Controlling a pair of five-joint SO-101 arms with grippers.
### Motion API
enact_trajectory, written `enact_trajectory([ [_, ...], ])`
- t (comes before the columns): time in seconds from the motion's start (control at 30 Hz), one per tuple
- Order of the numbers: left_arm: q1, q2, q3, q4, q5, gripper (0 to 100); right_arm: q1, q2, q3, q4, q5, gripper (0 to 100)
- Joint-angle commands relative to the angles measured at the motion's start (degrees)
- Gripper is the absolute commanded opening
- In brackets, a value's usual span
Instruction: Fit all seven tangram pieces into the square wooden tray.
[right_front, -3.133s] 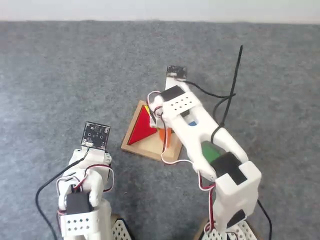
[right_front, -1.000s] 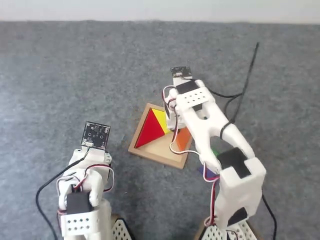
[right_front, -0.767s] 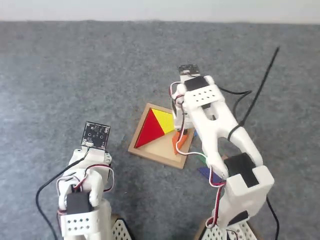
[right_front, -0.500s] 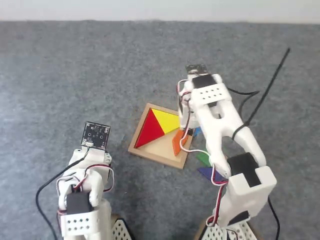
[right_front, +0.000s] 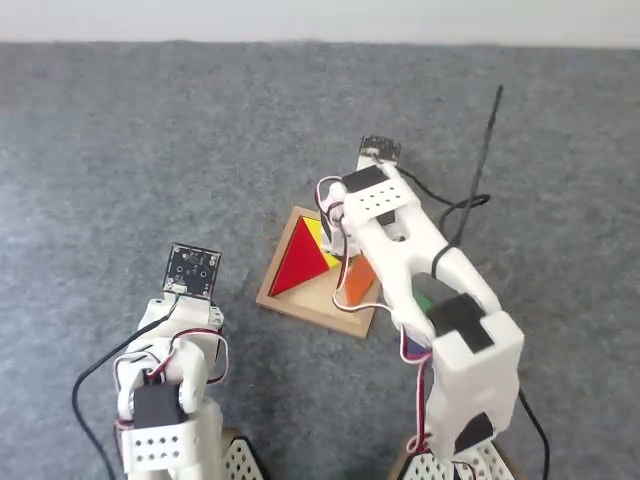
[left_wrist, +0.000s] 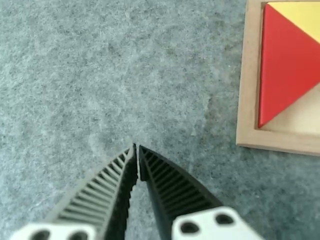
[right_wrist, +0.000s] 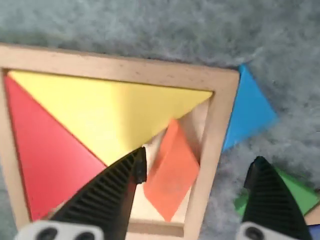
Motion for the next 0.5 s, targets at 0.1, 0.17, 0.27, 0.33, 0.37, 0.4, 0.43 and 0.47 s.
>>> enact_trajectory([
  [0.1,-0.35,-1.05,-0.31,0.35,-0.53,1,-0.04,-0.22,-2.81,-2.51,-3.34,31.4],
  [0.17,-0.35,-1.05,-0.31,0.35,-0.53,1,0.13,0.13,-2.64,-2.59,-3.34,31.4],
  [0.27,-0.35,-1.05,-0.31,0.35,-0.53,1,0.31,0.13,-2.37,-2.07,-3.25,31.4],
  [0.33,-0.35,-1.05,-0.31,0.35,-0.53,1,0.31,0.13,-1.58,-1.63,-3.16,31.4],
  [0.37,-0.35,-1.05,-0.31,0.35,-0.53,1,0.13,0.13,-0.88,-1.36,-3.16,31.4],
  [0.4,-0.35,-1.05,-0.31,0.35,-0.53,1,-0.04,0.13,-0.18,-1.27,-3.16,31.4],
  [0.43,-0.35,-1.05,-0.31,0.35,-0.53,1,-0.04,0.13,0.53,-1.19,-3.16,31.4],
  [0.47,-0.35,-1.05,-0.31,0.35,-0.53,1,-0.04,0.04,1.14,-1.19,-3.08,31.4],
])
